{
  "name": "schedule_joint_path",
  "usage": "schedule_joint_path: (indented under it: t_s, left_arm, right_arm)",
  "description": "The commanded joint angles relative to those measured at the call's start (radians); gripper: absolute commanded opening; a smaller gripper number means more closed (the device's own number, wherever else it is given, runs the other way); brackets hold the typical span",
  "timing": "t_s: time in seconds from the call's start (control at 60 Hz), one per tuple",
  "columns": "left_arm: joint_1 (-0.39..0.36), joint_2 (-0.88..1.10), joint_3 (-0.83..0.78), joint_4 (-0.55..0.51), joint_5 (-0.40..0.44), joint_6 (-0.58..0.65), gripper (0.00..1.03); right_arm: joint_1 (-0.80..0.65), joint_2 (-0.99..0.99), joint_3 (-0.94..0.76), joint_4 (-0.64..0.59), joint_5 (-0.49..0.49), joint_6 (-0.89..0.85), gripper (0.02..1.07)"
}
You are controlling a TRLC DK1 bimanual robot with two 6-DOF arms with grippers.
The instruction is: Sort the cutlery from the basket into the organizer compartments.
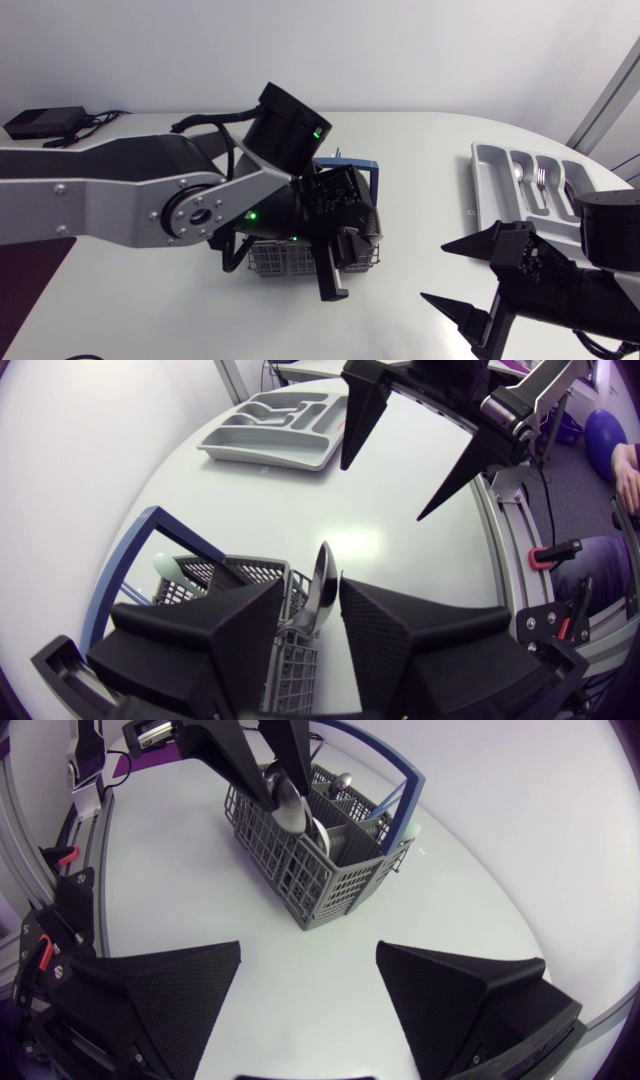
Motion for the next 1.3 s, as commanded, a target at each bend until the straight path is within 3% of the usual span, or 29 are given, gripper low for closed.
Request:
schedule_joint_path:
  t_s: [0.0,0.167,0.617,0.983,1.283]
  left_arm:
    - [0.006,0.026,0.030,-0.001,-0.007,-0.021,0.31]
    - [0.012,0.021,0.025,0.020,-0.002,-0.031,0.03]
    - [0.063,-0.123,0.037,0.018,0.091,-0.057,0.04]
    - [0.115,-0.301,0.051,-0.046,0.149,-0.088,0.04]
    - [0.195,-0.424,0.082,-0.121,0.269,-0.148,0.04]
  right_arm:
    - [-0.004,-0.003,-0.023,-0.010,-0.004,-0.018,1.00]
    - [-0.004,-0.003,-0.023,-0.009,-0.004,-0.018,1.00]
    - [-0.004,-0.003,-0.004,-0.009,-0.004,-0.015,1.00]
    - [0.007,-0.006,0.043,-0.018,-0.006,0.017,1.00]
    - [0.009,-0.030,0.085,-0.039,-0.007,0.028,1.02]
